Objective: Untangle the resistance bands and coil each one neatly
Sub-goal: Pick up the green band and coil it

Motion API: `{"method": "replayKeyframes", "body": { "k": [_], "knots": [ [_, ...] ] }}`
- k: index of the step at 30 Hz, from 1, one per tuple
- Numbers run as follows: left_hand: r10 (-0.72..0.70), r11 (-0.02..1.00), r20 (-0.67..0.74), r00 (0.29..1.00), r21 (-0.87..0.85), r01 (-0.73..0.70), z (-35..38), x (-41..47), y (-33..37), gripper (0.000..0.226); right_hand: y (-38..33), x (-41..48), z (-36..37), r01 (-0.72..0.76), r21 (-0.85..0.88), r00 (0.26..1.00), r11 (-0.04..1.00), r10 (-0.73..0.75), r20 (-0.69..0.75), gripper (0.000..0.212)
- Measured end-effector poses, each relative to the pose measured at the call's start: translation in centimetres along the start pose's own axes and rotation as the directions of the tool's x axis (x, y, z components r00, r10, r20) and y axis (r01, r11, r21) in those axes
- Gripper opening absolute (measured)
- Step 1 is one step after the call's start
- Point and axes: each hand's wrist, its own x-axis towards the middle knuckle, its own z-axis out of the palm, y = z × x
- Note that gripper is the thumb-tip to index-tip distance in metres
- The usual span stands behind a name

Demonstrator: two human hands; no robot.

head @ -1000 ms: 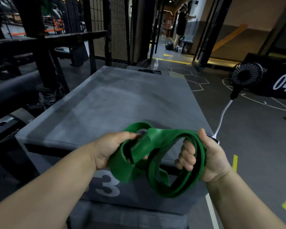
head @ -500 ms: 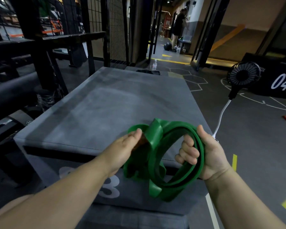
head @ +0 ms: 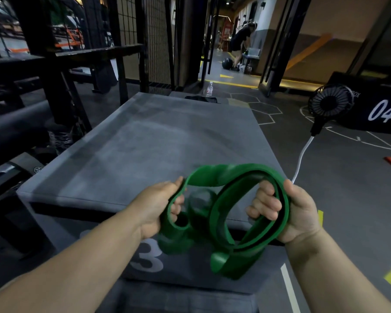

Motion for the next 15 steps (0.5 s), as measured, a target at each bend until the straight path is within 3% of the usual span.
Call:
{"method": "replayKeyframes", "body": {
  "k": [4, 5, 7, 9, 12, 15],
  "knots": [
    [0.114, 0.887, 0.176, 0.978, 0.426, -0.180, -1.3, -0.3, 0.4, 0.073, -0.9, -0.3, 0.9, 0.034, 0.055, 0.997, 0.998, -0.037, 0.062, 0.027],
    [0.134, 0.842, 0.232, 0.964, 0.486, -0.234, -1.4, -0.4, 0.3, 0.073, -1.2, -0.4, 1.1, 0.030, 0.057, 0.998, 0.998, -0.033, 0.056, 0.027],
    [0.209, 0.757, 0.267, 0.941, 0.564, -0.329, -1.3, -0.3, -0.2, 0.044, -1.6, -0.6, 1.2, 0.029, 0.047, 0.998, 0.998, -0.032, 0.049, 0.025],
    [0.326, 0.697, 0.162, 0.931, 0.624, -0.353, -0.9, -0.1, -0.4, 0.016, -1.6, -0.7, 1.4, 0.027, 0.038, 0.999, 0.999, -0.029, 0.043, 0.024],
    [0.323, 0.753, 0.078, 0.943, 0.583, -0.306, -0.9, 0.2, -0.7, 0.016, -1.5, -0.8, 1.8, 0.029, 0.034, 0.998, 0.999, -0.031, 0.061, 0.023],
    [0.101, 0.942, 0.114, 0.988, 0.309, -0.132, -0.3, -0.3, -0.9, 0.019, -1.4, -0.8, 1.8, 0.020, 0.018, 0.995, 1.000, -0.022, 0.093, 0.023]
  ]
}}
